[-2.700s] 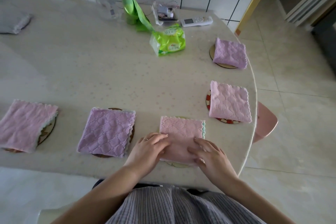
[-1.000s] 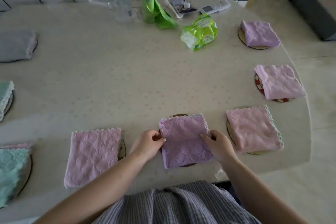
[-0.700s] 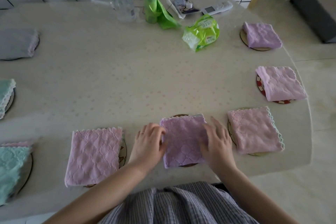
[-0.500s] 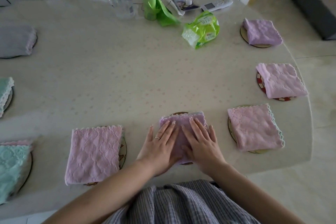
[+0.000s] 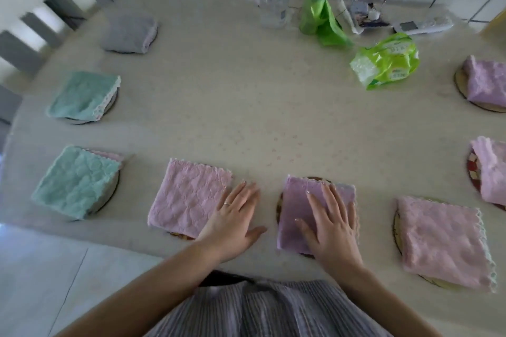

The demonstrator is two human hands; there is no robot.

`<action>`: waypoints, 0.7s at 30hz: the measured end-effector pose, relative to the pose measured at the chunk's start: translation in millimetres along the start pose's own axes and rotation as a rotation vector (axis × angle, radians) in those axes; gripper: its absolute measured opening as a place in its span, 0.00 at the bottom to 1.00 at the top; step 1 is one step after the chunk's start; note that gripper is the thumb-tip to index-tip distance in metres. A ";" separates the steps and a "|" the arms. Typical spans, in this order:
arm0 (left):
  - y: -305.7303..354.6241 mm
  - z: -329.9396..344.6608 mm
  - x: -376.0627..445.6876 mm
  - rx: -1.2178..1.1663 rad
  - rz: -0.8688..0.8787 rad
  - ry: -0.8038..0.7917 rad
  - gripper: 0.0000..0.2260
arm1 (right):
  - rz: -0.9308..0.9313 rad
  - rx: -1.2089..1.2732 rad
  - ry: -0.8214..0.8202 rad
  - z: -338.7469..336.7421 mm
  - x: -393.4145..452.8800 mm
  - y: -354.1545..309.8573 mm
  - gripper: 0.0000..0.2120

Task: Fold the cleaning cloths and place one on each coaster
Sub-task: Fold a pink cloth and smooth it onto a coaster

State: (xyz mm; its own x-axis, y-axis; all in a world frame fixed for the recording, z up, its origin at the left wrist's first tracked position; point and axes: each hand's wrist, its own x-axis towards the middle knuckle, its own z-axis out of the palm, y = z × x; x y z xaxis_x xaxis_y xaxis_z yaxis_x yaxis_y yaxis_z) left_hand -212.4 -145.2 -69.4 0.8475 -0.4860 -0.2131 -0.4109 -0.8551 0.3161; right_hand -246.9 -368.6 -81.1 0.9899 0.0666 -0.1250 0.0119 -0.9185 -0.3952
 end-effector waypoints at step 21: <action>-188.6 -34.4 -101.4 -0.552 -0.460 0.096 0.09 | 0.359 0.399 -0.173 50.8 34.0 -161.9 0.09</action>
State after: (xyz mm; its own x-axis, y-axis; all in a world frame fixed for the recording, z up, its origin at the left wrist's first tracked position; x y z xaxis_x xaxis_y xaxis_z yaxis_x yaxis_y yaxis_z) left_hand -209.3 71.6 -75.6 0.9298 -0.0591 -0.3633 0.2029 -0.7412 0.6399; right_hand -222.4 -197.9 -67.6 0.8843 -0.1291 -0.4487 -0.4085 -0.6793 -0.6096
